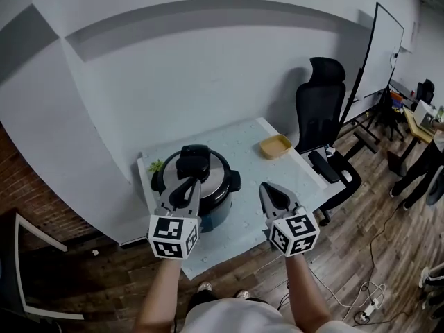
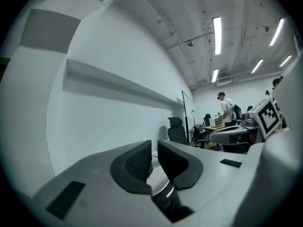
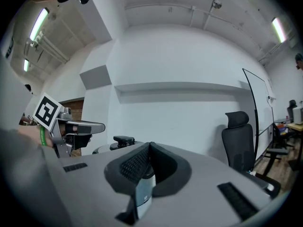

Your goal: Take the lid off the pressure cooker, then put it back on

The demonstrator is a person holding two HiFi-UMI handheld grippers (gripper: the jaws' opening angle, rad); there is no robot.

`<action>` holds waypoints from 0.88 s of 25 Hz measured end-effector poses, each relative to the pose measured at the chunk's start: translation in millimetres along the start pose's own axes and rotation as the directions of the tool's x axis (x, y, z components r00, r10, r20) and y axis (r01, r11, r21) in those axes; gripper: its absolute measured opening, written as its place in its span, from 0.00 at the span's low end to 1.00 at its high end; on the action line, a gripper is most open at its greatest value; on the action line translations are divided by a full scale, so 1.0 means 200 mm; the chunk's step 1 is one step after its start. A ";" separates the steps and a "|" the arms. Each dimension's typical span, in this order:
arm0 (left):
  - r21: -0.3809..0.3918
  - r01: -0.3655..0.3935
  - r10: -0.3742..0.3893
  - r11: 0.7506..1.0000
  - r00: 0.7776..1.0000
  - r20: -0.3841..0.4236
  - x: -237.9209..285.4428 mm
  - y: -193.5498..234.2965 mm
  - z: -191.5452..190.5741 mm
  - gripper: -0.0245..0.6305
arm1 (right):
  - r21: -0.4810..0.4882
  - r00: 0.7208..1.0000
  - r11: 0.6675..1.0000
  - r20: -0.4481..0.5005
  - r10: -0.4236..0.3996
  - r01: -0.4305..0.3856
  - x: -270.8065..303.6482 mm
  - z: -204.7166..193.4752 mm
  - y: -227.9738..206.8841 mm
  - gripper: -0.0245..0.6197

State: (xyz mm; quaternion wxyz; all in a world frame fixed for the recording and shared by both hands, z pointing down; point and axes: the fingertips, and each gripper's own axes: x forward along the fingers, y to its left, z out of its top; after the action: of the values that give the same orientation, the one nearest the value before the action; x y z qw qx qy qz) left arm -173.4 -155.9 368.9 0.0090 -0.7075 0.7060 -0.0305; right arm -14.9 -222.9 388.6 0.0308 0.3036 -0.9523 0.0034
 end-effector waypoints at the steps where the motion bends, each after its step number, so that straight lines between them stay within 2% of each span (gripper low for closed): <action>1: -0.002 -0.005 0.005 1.000 1.000 -0.002 -0.01 -0.02 -0.01 0.10 | 0.000 1.000 1.000 0.000 0.001 -0.001 -0.01 0.00 0.00 0.04; 9: -0.045 -0.057 0.057 0.997 0.998 0.000 -0.03 -0.09 -0.09 0.06 | -0.006 1.000 1.000 0.004 -0.014 0.014 -0.05 0.00 -0.04 0.04; 22: -0.039 -0.093 0.093 0.995 0.996 0.007 -0.04 -0.07 -0.11 0.06 | -0.022 0.999 0.999 0.028 -0.045 0.046 -0.10 0.04 -0.08 0.04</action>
State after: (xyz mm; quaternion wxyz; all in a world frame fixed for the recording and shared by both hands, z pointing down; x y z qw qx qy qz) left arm -160.6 -147.2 391.3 -0.0002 -0.6741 0.7385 -0.0134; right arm 10.0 -225.8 379.3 0.0211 0.3247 -0.9455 -0.0125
